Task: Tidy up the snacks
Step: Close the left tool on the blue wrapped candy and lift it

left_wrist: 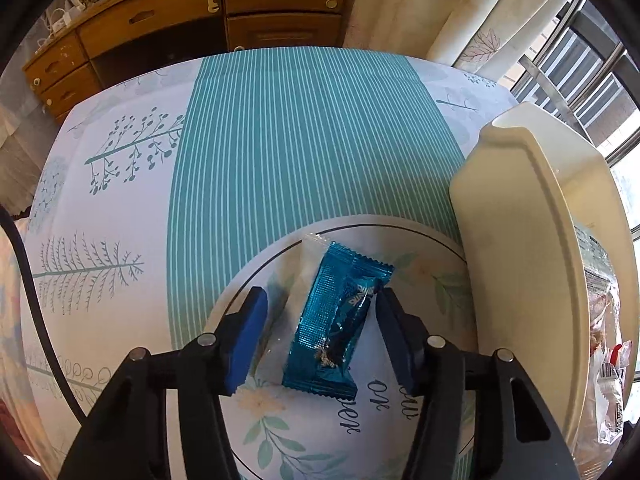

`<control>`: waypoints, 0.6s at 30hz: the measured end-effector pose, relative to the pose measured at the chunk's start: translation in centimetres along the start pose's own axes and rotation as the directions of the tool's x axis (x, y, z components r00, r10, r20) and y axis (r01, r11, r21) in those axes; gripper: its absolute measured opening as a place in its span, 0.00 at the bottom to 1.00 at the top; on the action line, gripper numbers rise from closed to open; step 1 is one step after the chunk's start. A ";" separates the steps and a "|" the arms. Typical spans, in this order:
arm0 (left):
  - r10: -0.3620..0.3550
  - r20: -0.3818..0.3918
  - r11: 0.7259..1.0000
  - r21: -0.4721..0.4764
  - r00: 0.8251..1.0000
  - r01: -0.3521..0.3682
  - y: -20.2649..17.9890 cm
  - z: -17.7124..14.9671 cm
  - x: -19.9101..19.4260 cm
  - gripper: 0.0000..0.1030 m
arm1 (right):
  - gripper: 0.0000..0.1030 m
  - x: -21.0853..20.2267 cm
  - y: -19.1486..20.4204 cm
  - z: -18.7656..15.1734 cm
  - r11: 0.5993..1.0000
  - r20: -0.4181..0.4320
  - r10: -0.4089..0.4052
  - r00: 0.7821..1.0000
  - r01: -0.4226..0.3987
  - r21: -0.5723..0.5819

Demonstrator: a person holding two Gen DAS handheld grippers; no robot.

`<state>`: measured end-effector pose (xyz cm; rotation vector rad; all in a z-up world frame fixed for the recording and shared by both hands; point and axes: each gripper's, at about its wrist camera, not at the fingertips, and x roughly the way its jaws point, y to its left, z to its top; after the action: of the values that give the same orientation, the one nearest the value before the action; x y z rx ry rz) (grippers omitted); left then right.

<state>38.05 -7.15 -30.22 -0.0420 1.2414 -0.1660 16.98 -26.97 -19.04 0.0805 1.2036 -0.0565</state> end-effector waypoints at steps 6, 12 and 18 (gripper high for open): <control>-0.006 0.005 1.000 -0.009 1.000 0.006 0.3 0.0 -0.1 0.31 | 0.92 -0.3 0.0 -0.1 1.000 0.008 0.003 1.000 -0.004 0.006; -0.021 0.001 1.000 -0.013 1.000 0.021 0.8 -0.7 -0.5 0.29 | 0.92 -0.7 0.1 -0.2 1.000 0.019 0.012 1.000 -0.012 0.003; -0.026 -0.018 0.999 -0.039 0.999 0.026 0.9 -2.1 -1.2 0.28 | 0.92 -1.4 0.2 -0.4 1.000 0.036 0.027 0.999 -0.027 -0.010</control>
<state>35.79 -5.93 -29.84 -0.0902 1.2628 -0.1655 16.12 -26.69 -17.88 0.0869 1.1666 -0.0286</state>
